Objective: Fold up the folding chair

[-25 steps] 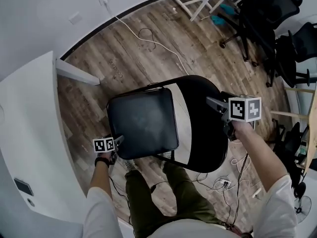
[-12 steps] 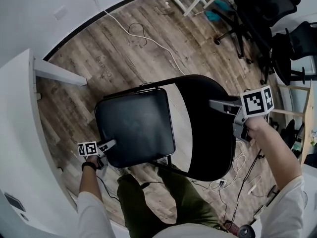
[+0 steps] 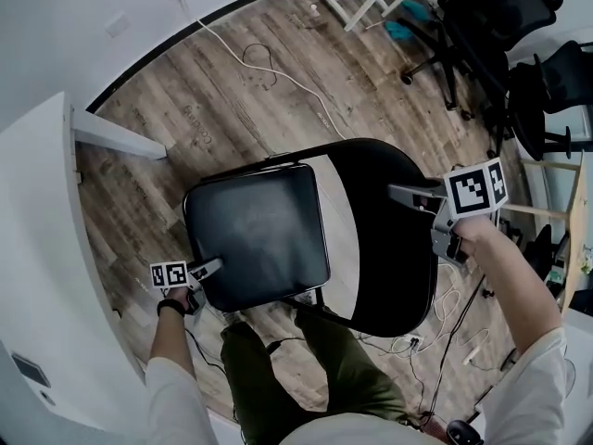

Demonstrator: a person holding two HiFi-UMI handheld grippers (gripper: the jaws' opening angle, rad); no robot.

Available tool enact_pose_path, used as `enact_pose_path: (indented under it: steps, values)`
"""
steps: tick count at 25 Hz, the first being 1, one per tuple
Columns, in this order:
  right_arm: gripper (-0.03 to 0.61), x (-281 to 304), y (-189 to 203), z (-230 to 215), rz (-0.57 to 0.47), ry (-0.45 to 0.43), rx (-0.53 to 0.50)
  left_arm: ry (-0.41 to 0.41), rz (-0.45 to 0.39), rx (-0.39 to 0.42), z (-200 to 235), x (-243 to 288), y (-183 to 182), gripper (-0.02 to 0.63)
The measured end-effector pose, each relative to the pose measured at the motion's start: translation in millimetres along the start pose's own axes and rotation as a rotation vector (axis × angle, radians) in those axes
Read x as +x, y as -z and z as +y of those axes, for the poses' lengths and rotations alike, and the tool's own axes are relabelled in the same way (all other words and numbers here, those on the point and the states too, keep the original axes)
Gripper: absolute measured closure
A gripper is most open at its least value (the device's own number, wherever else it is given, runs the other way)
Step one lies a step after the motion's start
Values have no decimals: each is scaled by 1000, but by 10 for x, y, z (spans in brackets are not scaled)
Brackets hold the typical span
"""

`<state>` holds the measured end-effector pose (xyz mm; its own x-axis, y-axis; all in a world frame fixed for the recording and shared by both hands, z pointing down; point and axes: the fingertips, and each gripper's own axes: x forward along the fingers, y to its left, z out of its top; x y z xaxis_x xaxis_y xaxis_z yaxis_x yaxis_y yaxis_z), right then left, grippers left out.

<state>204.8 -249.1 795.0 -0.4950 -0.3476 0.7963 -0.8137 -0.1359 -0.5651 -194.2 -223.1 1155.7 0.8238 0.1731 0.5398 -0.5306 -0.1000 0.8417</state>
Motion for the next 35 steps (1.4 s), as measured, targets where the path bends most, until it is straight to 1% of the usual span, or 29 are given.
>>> enact_pose_path:
  steps: [5, 9, 16, 20, 23, 28, 35]
  values:
    - [509, -203, -33, 81, 7, 29, 17, -72, -9, 15, -370, -11, 50, 207]
    - [505, -457, -89, 119, 10, 52, 19, -123, -16, 41, -880, 17, 102, 215]
    - [506, -906, -161, 131, 17, 97, 15, -155, -29, 79, -1907, 89, 207, 213]
    - [506, -1102, -171, 123, 21, 114, 15, -174, -36, 91, -2407, 166, 281, 213]
    - [505, -1243, -194, 134, 24, 129, 16, -196, -32, 115, -2775, 265, 323, 212]
    - [503, -1469, -260, 132, 27, 155, 13, -206, -26, 150, -3425, 488, 391, 212]
    - [500, -1693, -247, 74, 32, 200, 9, -164, -3, 184, -4210, 881, 551, 212]
